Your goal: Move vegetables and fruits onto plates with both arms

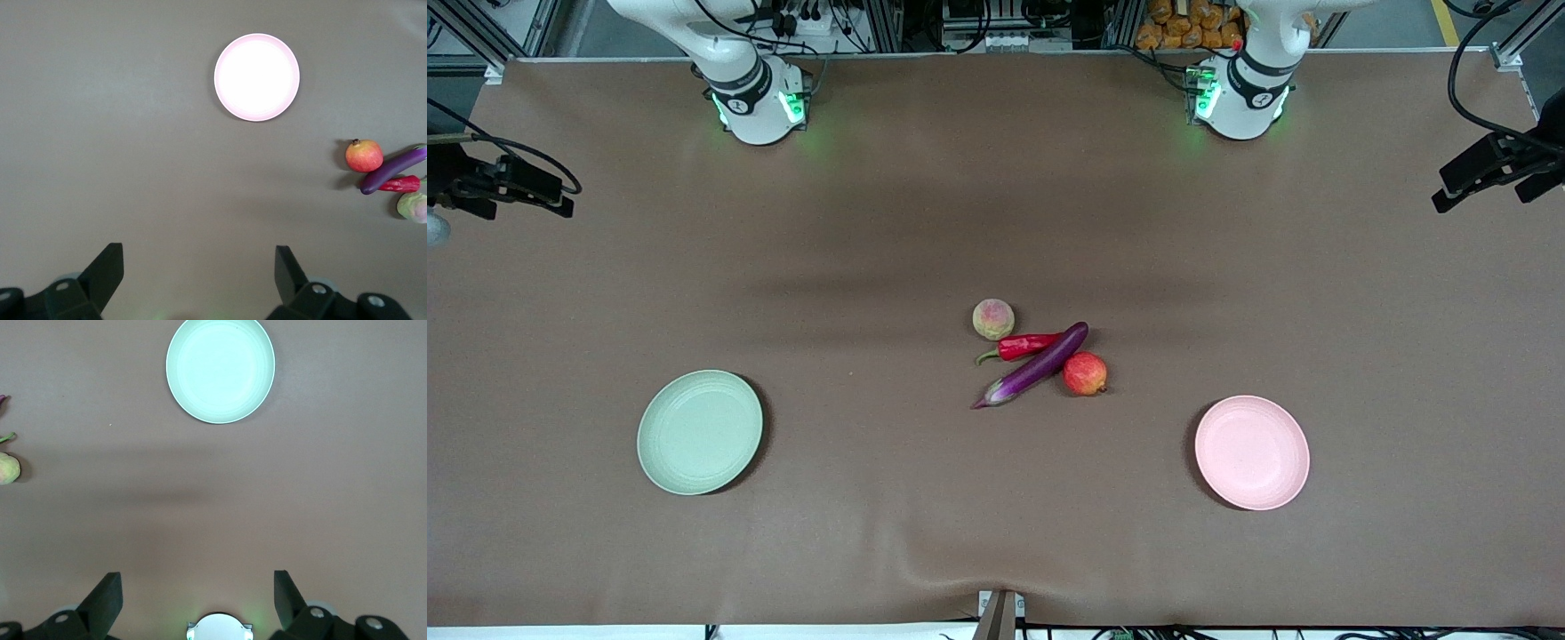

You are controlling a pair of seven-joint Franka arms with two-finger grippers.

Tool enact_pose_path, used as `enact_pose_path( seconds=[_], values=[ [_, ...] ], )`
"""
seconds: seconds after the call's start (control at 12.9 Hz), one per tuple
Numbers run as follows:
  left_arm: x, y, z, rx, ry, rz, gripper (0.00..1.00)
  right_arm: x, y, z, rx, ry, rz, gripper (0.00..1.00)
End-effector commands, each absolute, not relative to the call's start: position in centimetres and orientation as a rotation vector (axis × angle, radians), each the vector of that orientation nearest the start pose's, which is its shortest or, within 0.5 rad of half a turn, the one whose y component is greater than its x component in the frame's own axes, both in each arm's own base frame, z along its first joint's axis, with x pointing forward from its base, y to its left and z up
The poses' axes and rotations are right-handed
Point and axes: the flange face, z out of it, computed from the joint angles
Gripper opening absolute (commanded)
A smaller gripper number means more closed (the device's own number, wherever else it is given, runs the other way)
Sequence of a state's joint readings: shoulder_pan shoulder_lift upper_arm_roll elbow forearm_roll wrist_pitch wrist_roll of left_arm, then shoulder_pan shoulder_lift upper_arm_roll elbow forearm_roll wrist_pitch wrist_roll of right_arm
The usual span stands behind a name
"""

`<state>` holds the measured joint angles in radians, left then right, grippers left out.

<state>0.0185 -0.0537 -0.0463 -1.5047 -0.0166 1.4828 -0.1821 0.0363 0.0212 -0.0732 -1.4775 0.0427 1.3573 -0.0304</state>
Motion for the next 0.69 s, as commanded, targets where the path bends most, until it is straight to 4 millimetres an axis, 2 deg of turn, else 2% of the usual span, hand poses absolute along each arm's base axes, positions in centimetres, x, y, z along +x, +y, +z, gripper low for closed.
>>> enact_pose_path(
  seconds=[0.0,0.23,0.46,0.62],
  values=[
    [52.4,-2.6,67.9,-3.124,-0.303,-0.023,1.00,53.5,-1.1,64.5,-3.081,-0.021,0.208,1.00],
    [52.6,-2.6,67.8,-3.120,-0.301,-0.021,1.00,53.5,-1.1,64.5,-3.081,-0.021,0.208,1.00],
    [51.8,-2.8,66.4,-3.108,-0.306,0.052,1.00,53.6,-0.9,64.5,-3.082,-0.028,0.198,1.00],
    [51.0,-3.3,67.2,-3.110,-0.292,0.025,1.00,54.1,-1.0,64.8,-3.084,-0.025,0.142,1.00]
  ],
)
